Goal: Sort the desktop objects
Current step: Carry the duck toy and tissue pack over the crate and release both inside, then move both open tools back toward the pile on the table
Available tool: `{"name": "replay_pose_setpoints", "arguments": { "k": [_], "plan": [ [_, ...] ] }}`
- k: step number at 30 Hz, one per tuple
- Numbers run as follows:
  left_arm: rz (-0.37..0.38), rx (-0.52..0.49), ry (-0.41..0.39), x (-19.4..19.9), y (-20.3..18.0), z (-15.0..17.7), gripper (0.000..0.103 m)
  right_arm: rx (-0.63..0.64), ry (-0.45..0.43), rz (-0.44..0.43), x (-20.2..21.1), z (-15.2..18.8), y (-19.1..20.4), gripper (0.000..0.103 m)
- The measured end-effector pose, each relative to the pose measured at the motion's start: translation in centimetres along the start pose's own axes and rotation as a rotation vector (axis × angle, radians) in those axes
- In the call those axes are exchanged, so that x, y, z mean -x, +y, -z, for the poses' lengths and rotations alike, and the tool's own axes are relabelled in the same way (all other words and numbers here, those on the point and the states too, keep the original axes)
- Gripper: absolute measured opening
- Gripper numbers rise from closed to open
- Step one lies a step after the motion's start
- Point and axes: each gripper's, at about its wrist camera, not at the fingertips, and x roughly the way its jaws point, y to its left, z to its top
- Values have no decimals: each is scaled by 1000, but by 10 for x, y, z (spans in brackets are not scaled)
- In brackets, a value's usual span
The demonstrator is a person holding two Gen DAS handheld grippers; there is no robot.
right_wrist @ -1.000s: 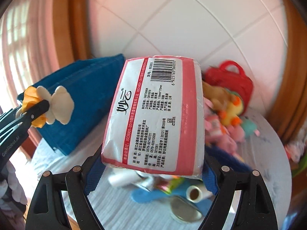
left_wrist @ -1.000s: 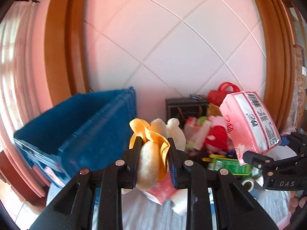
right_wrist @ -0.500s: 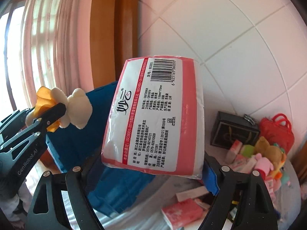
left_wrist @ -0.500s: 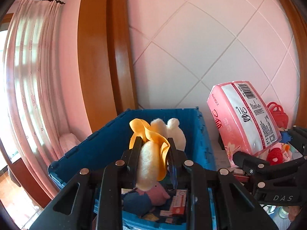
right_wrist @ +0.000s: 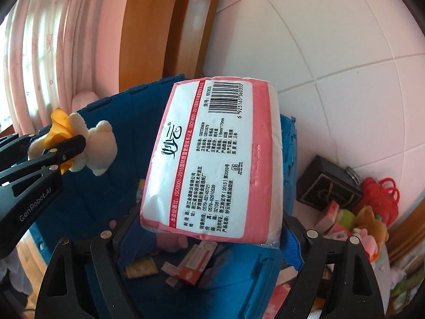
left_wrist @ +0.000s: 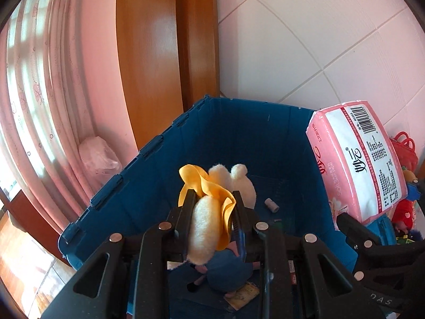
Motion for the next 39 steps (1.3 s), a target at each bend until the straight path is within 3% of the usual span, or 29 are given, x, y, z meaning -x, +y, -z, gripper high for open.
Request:
{"name": "replay_pose_setpoints", "arguments": {
  "k": [6,13,15,17,27,35,39],
  "plan": [
    [2,-2,45,-12,7,3,28,26,13,35,-9,-2,10,87],
    [22,17,32,-12,19,5,55,54,-33,71,-1,-5,22,93],
    [22,18,18,-6,18,6,57,60,-54,91,5,-7,26,95],
    [23,22,8,-2,19,8,57,55,-70,99,10,-8,26,103],
    [28,46,-38,21,20,18,58,24,-136,113,38,4,19,103],
    [40,34,-155,62,-3,36,58,-20,-215,159,74,34,2,103],
    [96,21,-208,79,-23,50,58,-88,-280,161,96,61,-17,103]
  ]
}}
